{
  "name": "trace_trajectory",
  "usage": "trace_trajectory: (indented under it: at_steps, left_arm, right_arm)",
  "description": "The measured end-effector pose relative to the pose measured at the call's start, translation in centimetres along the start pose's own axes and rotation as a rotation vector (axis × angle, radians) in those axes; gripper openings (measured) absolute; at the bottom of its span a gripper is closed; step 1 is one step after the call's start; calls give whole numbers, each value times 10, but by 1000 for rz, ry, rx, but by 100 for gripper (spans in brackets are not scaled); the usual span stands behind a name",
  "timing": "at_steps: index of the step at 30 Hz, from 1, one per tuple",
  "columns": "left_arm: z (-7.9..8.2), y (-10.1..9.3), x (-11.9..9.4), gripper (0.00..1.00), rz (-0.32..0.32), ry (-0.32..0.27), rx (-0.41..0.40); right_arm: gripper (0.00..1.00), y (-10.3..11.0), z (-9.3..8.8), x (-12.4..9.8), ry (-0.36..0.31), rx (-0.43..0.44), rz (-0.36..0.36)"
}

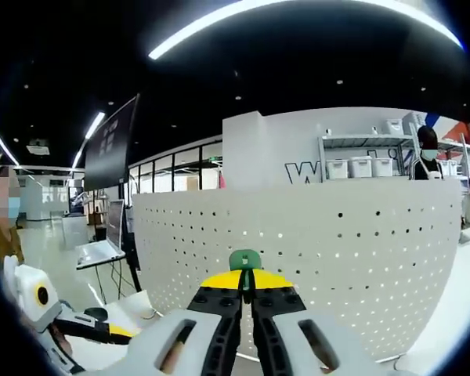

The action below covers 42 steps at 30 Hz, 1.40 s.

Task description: Insert the hook assembly into the mounting plate slot until the hook locks in place.

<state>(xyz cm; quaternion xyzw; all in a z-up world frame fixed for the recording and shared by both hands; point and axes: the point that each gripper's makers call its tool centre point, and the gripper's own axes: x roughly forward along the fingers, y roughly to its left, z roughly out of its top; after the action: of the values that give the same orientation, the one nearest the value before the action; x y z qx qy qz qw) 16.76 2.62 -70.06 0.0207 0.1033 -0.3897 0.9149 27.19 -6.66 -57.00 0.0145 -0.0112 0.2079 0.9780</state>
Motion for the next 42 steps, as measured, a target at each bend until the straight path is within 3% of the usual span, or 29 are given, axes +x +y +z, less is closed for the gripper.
trace_trajectory:
  at_steps: [9, 26, 42]
  left_arm:
    - [-11, 5, -12, 73, 9, 20, -12]
    - [-29, 3, -21, 73, 5, 47, -47]
    - [-31, 8, -24, 71, 22, 36, -68]
  right_arm:
    - [0, -3, 11, 18, -18, -5, -11]
    - [0, 2, 17, 50, -31, -10, -36]
    - [0, 2, 23, 81, -69, -24, -69]
